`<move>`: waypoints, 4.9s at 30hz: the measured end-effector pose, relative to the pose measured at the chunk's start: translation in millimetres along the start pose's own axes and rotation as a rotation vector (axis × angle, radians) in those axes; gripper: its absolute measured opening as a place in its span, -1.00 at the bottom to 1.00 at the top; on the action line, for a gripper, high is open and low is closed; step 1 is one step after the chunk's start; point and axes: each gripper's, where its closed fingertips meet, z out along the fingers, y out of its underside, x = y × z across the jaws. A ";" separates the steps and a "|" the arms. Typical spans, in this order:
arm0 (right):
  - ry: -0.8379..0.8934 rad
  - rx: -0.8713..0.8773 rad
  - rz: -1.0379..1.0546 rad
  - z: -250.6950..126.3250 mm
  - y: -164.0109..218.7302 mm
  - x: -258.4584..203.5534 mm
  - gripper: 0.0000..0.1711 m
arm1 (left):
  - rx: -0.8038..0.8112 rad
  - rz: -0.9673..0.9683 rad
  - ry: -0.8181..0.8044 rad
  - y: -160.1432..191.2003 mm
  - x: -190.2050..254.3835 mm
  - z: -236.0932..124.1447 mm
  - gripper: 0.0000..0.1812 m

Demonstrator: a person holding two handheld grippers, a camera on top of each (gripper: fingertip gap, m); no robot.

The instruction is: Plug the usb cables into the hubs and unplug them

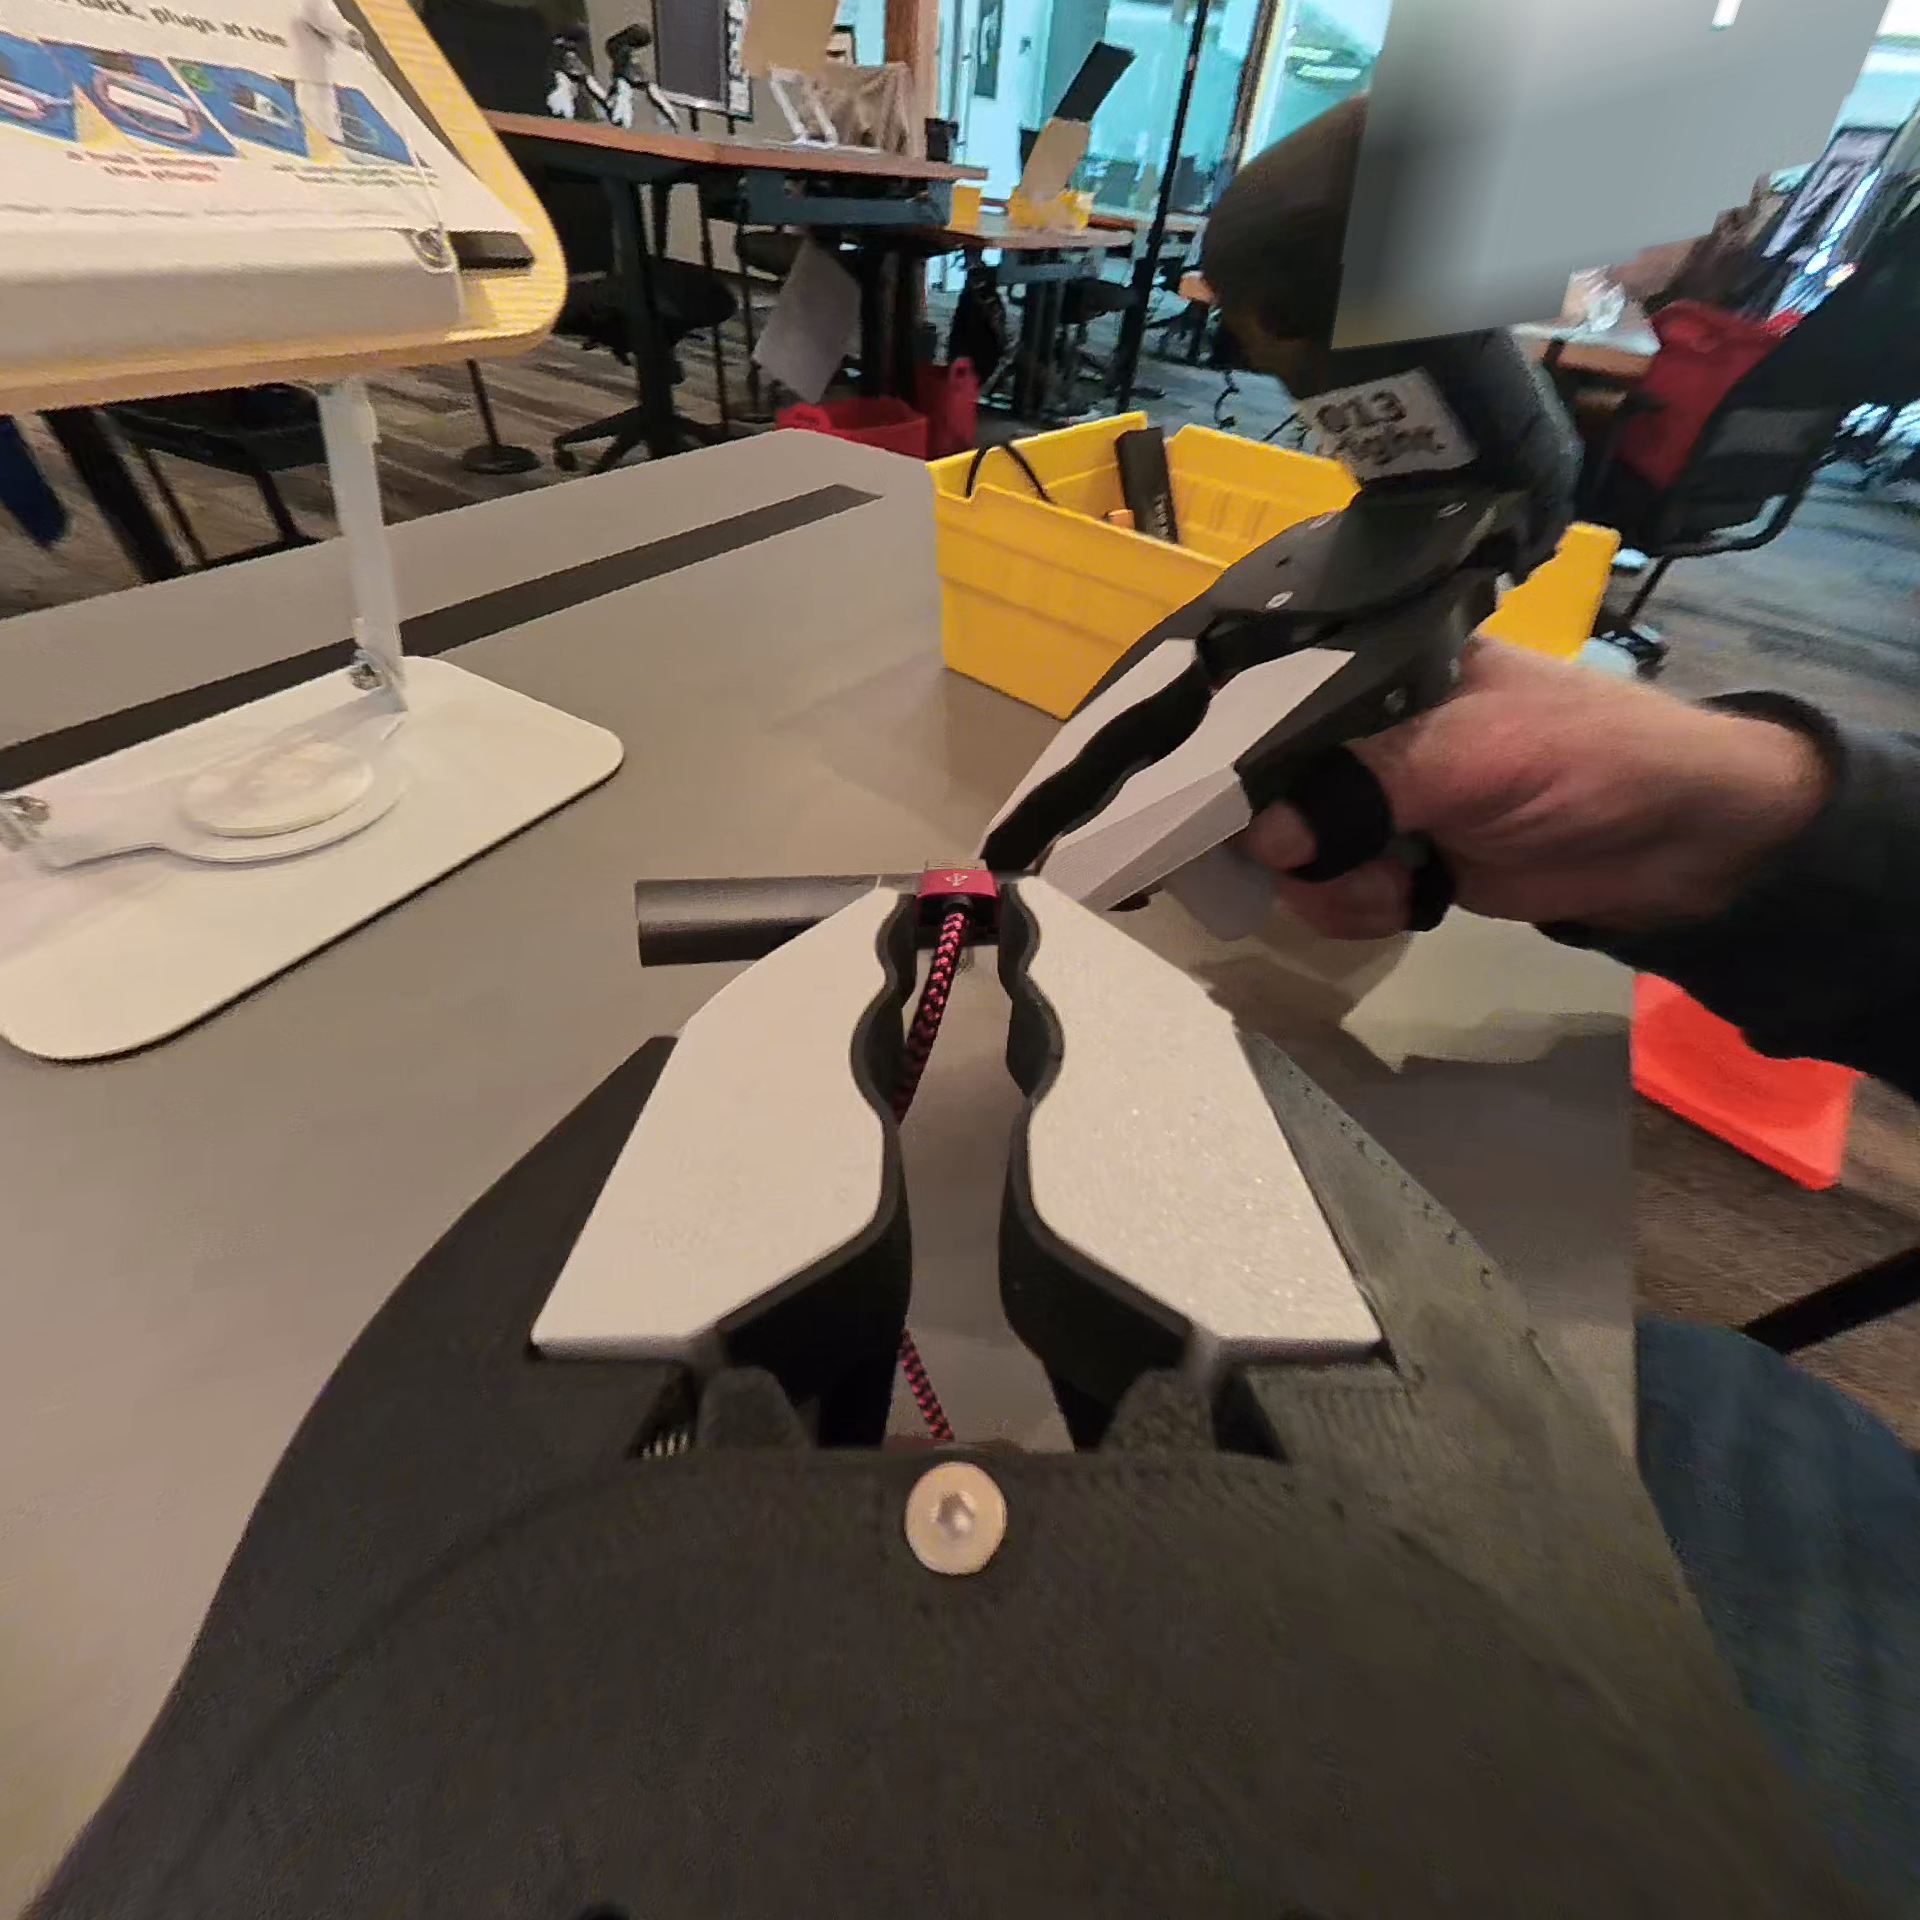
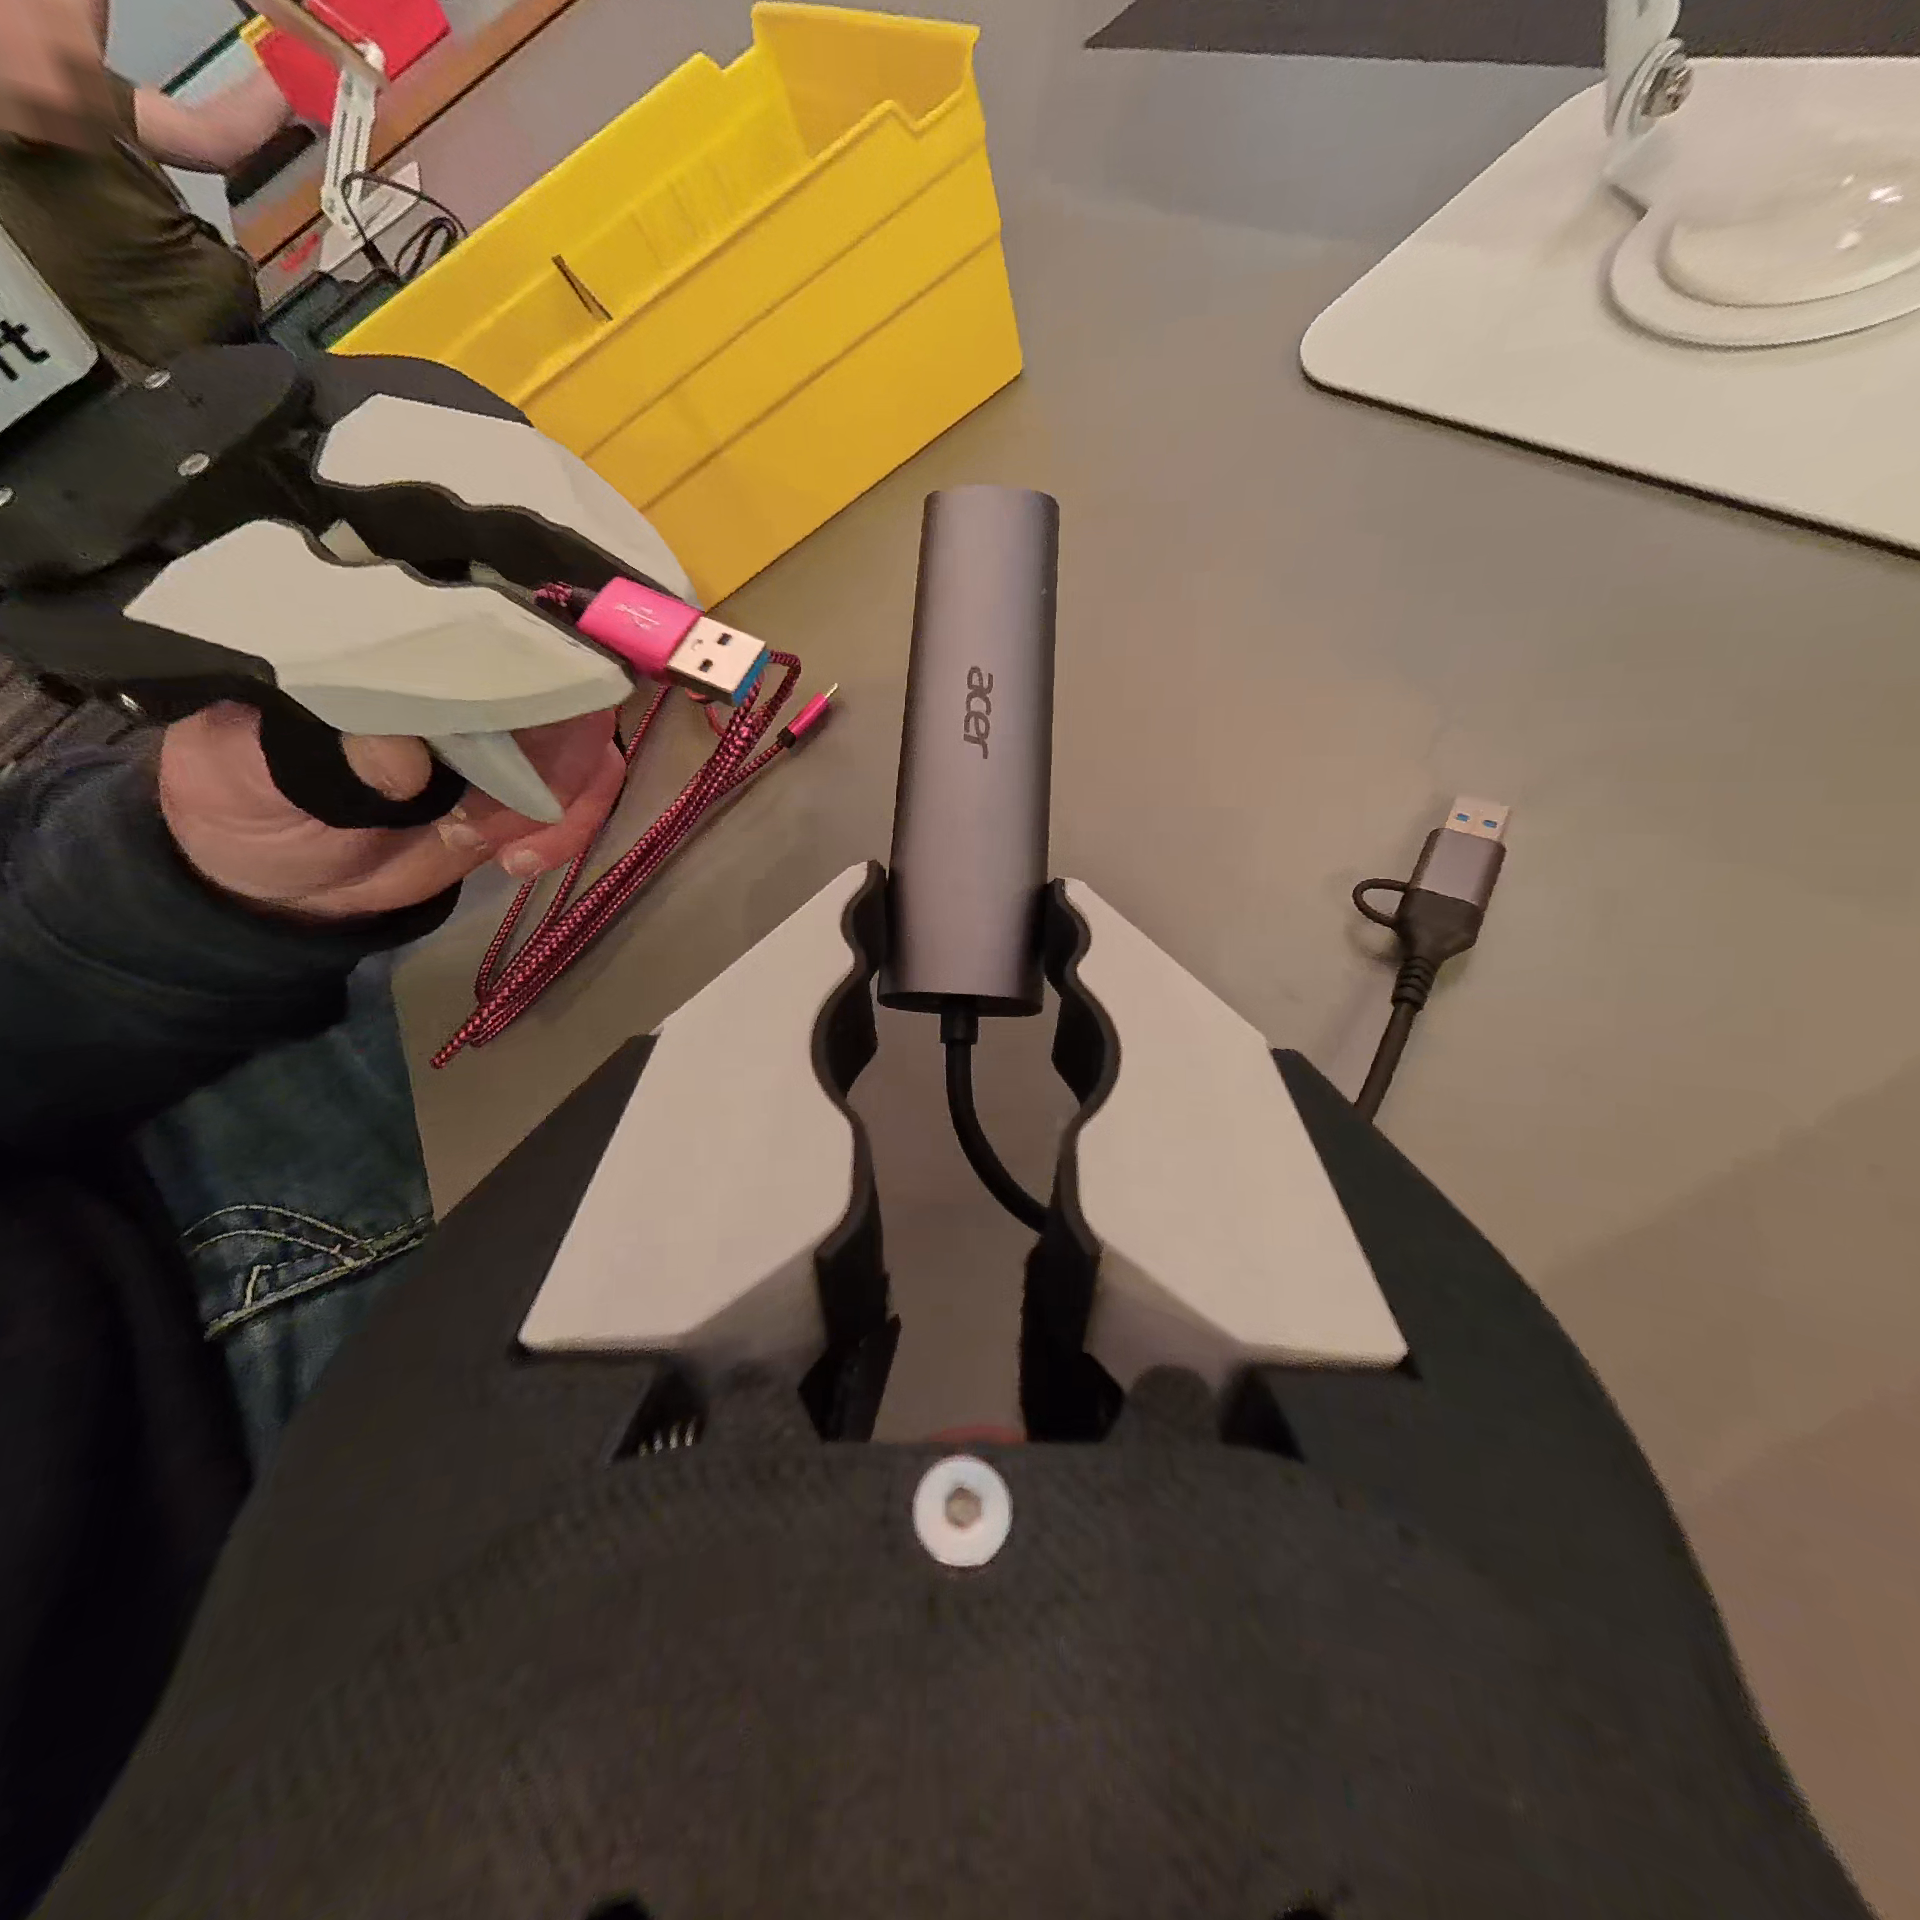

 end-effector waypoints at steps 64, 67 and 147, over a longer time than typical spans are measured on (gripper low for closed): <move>0.094 0.139 -0.189 -11.4 -44.0 -11.2 -0.67 | 0.013 0.173 -0.156 -14.7 -22.0 16.6 -0.84; 0.146 0.144 -0.204 -15.5 -49.7 -7.7 -0.67 | 0.019 0.159 -0.136 -20.1 -21.1 12.8 -0.83; -0.384 0.004 0.078 33.4 -19.1 -45.3 -0.66 | -0.160 0.000 -0.036 35.7 17.7 -2.4 -0.57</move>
